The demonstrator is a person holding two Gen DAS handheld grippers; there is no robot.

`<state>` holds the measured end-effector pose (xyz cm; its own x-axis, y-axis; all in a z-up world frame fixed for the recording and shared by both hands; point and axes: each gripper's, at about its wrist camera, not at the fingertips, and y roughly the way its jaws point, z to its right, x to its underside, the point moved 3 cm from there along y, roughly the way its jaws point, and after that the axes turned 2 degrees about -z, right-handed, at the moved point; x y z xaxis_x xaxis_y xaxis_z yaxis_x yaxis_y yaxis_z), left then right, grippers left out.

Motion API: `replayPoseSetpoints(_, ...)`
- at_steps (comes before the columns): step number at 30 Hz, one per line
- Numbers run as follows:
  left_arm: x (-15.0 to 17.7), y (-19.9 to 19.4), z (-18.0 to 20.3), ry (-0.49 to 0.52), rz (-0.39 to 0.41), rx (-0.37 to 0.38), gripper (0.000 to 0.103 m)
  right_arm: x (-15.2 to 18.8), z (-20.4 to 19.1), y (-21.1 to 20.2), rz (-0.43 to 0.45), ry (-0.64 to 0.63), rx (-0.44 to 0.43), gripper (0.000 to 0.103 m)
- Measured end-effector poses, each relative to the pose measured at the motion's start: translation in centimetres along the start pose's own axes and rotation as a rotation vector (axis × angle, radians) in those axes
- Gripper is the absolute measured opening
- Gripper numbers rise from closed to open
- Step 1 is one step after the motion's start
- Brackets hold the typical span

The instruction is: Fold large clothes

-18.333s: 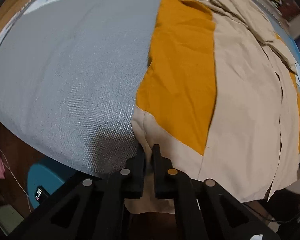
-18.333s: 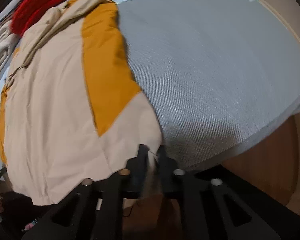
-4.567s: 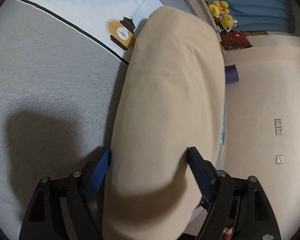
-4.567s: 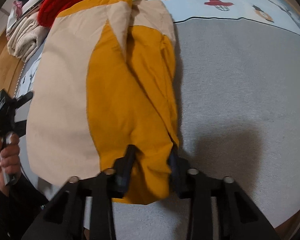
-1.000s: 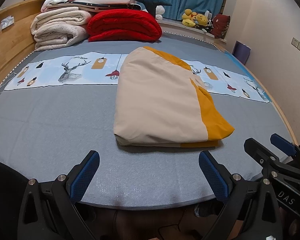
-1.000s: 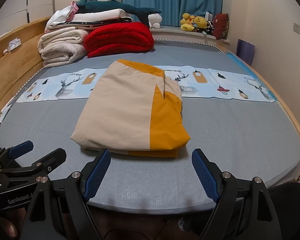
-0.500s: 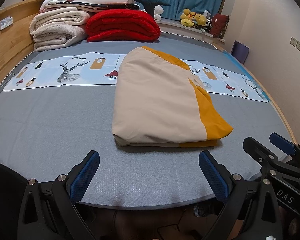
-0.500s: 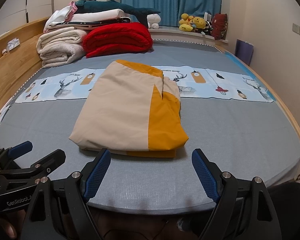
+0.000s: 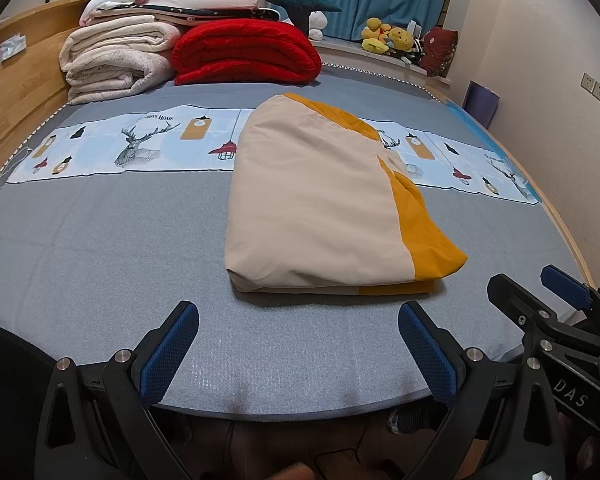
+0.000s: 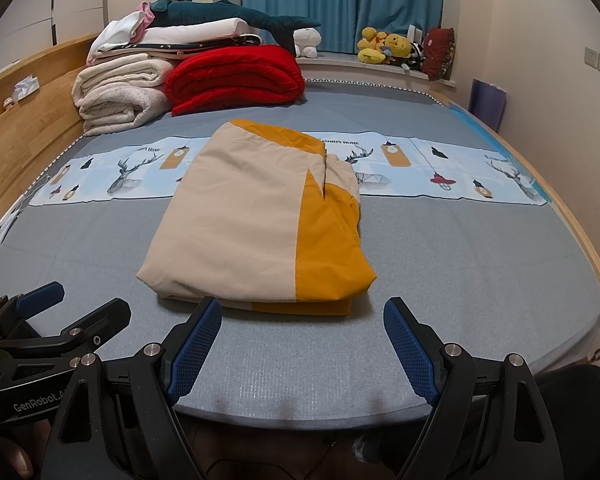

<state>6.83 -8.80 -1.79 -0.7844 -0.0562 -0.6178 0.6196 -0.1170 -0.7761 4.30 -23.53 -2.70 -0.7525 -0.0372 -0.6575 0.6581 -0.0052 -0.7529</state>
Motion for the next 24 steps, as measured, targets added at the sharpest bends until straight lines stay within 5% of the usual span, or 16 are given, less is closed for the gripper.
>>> replayPoseSetpoints(24, -0.08, 0.08, -0.04, -0.004, 0.001, 0.004, 0.100, -0.04, 0.09, 0.05, 0.001, -0.002, 0.000, 0.084)
